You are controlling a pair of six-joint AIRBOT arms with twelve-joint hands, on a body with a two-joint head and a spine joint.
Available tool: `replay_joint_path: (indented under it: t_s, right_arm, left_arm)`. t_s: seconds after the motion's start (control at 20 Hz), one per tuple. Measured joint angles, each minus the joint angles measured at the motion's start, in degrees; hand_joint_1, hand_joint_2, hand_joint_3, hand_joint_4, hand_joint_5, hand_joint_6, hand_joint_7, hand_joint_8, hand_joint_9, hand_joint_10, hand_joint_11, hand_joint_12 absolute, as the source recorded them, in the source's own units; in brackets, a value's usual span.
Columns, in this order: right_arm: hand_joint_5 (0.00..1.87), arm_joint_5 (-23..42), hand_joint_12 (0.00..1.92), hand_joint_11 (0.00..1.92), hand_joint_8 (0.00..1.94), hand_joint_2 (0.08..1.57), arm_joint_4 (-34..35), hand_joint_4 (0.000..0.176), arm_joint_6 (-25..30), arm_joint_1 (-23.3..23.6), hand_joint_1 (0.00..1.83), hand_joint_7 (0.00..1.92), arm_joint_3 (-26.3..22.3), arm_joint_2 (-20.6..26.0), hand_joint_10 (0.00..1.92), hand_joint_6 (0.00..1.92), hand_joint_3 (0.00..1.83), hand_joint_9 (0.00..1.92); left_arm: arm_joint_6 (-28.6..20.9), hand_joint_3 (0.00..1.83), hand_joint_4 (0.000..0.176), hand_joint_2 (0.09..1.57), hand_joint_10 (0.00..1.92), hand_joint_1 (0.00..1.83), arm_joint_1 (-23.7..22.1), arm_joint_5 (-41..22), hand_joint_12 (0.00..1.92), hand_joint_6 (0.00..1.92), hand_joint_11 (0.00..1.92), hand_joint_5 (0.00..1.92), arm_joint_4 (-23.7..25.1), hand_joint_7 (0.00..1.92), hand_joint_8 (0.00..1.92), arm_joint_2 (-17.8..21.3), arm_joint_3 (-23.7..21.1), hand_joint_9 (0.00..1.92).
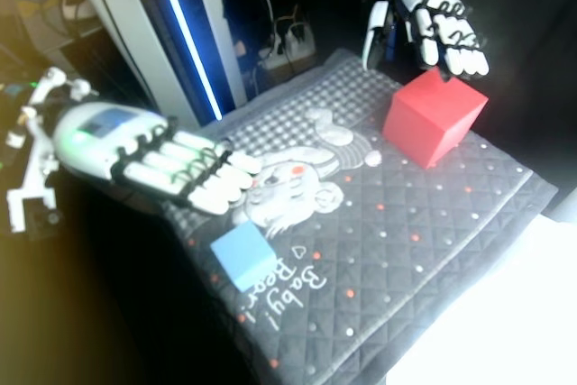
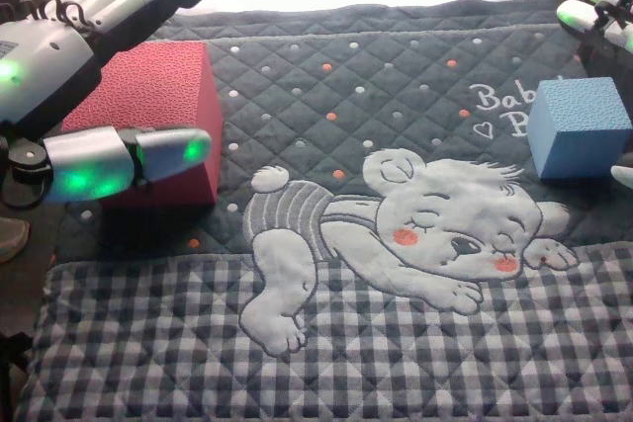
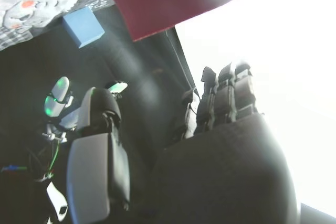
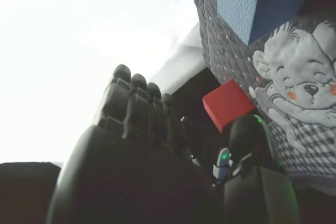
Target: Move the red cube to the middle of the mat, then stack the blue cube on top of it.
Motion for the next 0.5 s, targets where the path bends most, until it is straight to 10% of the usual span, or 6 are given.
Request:
replay_joint_path:
  t_s: [0.4, 0.5]
  right_arm:
    - [0.00, 0.5, 0.00, 0.01, 0.00, 1.26, 1.1, 0.000, 0.0, -0.8, 0.47, 0.00, -0.2, -0.3, 0.00, 0.00, 0.02, 0.00]
    - [0.00, 0.4, 0.00, 0.00, 0.00, 1.26, 1.1, 0.000, 0.0, -0.8, 0.44, 0.00, -0.2, -0.3, 0.00, 0.00, 0.02, 0.00]
  left_arm:
    - [3.7, 0.00, 0.102, 1.07, 0.00, 0.51, -0.3, 4.3, 0.00, 0.00, 0.00, 0.00, -3.9, 0.00, 0.00, 0.0, 0.9, 0.00]
    - [4.8, 0.00, 0.143, 1.04, 0.00, 0.50, -0.8, 6.1, 0.00, 0.00, 0.00, 0.00, -6.0, 0.00, 0.00, 0.0, 1.2, 0.00]
